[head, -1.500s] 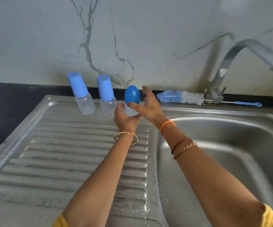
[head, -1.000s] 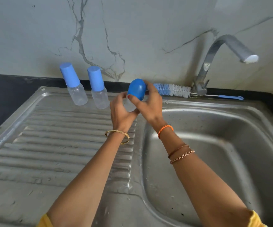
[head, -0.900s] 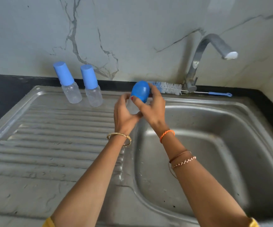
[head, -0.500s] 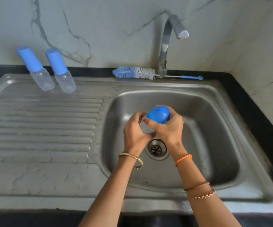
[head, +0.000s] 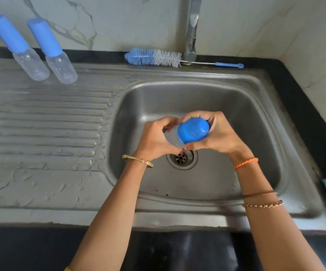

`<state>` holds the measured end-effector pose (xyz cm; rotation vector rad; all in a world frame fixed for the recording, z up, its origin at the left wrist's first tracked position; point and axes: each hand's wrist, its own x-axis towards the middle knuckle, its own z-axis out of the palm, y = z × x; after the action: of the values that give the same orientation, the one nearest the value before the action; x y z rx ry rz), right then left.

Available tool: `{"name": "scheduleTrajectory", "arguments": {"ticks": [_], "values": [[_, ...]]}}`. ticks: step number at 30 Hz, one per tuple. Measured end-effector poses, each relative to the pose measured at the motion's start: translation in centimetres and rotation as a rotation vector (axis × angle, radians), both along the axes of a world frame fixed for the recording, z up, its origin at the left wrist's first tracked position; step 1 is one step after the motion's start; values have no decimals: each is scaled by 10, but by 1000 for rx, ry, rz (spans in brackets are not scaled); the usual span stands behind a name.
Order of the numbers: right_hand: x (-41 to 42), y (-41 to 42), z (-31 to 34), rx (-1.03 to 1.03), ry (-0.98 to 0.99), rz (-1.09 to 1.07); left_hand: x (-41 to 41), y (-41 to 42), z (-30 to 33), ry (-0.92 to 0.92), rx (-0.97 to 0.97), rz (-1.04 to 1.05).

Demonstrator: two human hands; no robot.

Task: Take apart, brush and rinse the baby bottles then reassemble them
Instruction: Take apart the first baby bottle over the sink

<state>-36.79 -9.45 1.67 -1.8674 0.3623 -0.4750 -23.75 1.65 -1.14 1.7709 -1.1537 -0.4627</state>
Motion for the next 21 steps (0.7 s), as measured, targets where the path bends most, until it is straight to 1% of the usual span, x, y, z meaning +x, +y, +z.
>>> {"name": "scheduleTrajectory", "arguments": {"ticks": [2, 4, 5, 7, 9, 11, 14, 18, 21], "values": [[1, -3, 3, -105, 67, -36, -1, -3, -3, -139, -103, 70], [4, 0, 5, -177, 189, -131, 0, -5, -8, -316, -159, 159], [6, 2, 5, -151, 256, -167, 1, -6, -9, -392, -159, 200], [10, 4, 2, -5, 333, -200, 2, -8, -12, -508, -164, 244], [12, 4, -2, 146, 339, -221, 3, -10, -15, -581, -186, 252], [13, 5, -5, 193, 293, -203, 5, -10, -15, -597, -179, 243], [10, -1, -17, 145, 222, -181, 7, -8, -14, -564, -104, 225], [-1, -12, -27, -188, 195, -105, 4, -7, -8, -455, 39, 169], [0, -13, -32, -342, 140, -61, 6, -4, -5, -408, 102, 137]]}}
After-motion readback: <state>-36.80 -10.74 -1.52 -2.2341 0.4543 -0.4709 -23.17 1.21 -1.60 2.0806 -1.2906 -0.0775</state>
